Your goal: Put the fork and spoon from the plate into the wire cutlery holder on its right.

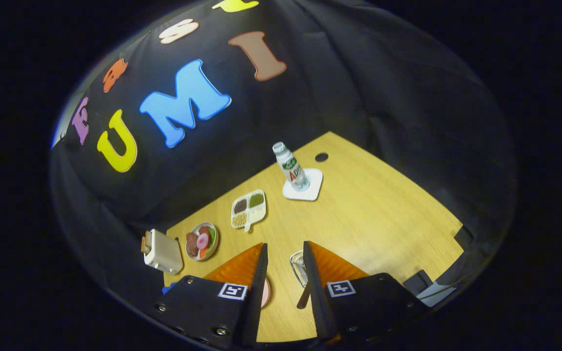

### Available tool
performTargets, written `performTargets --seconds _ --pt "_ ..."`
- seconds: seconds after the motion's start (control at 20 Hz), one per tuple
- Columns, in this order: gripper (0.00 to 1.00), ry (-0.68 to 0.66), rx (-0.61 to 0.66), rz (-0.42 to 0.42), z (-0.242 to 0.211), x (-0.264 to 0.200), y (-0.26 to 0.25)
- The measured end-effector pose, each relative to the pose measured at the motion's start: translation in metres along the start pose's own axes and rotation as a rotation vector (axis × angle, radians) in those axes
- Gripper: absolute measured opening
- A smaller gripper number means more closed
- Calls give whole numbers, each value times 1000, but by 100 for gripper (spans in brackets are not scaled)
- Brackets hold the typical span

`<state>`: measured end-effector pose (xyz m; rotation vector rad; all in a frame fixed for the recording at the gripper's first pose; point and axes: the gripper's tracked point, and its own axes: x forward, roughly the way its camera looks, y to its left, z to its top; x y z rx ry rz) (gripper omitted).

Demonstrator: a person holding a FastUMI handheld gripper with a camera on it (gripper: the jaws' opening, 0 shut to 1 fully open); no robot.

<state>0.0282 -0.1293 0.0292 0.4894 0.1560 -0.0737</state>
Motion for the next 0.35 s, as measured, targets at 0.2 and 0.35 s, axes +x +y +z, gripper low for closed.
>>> performTargets --seconds 0.2,0.35 --pt "45 -320 -153 -41 59 -25 25" --pt "45 -529 -308 -70 97 -51 55"
